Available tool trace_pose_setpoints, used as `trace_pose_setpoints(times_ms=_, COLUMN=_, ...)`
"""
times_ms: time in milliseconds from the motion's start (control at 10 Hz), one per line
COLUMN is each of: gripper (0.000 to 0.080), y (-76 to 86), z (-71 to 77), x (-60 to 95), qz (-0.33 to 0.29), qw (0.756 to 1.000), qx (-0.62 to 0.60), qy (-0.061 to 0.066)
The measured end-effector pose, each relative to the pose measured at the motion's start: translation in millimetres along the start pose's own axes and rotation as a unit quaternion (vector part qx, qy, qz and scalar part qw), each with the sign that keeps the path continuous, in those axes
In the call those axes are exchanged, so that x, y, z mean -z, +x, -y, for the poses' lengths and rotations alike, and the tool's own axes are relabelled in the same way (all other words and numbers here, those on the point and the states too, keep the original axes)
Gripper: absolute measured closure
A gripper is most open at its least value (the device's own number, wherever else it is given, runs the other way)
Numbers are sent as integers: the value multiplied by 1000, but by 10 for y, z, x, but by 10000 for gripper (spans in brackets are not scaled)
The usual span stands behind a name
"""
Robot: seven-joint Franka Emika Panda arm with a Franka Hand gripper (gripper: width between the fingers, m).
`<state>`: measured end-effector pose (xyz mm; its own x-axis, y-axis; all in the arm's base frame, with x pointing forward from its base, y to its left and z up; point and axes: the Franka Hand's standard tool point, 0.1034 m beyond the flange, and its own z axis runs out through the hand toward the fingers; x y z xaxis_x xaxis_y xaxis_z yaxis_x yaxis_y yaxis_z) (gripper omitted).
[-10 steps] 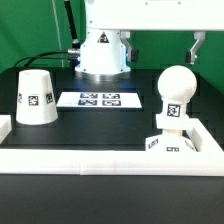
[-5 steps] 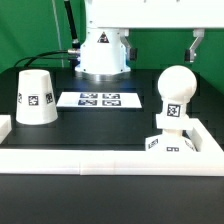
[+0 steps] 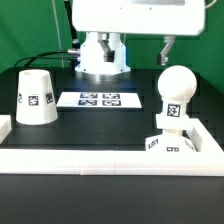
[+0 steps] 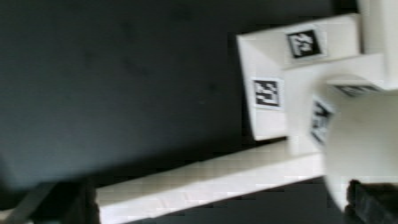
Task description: Assemble lamp
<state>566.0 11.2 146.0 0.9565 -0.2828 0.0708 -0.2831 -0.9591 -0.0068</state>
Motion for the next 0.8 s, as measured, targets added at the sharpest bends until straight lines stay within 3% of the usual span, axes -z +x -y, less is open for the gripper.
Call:
trace_pose_setpoints(times_ms=200, gripper=101, y=-100, z=-357, x=-67, qz=5, qw=1000, qx=0, qy=-3)
trace_pose_setpoints(times_ms=700, gripper=101, y=-211, z=-885, x=-91, qz=15, qw=1000, qx=-24, qy=-4)
trace_pose_setpoints(times_ms=800, gripper=101, y=-204, z=-848, x=-88, qz=14, qw=1000, qx=-21, qy=-4)
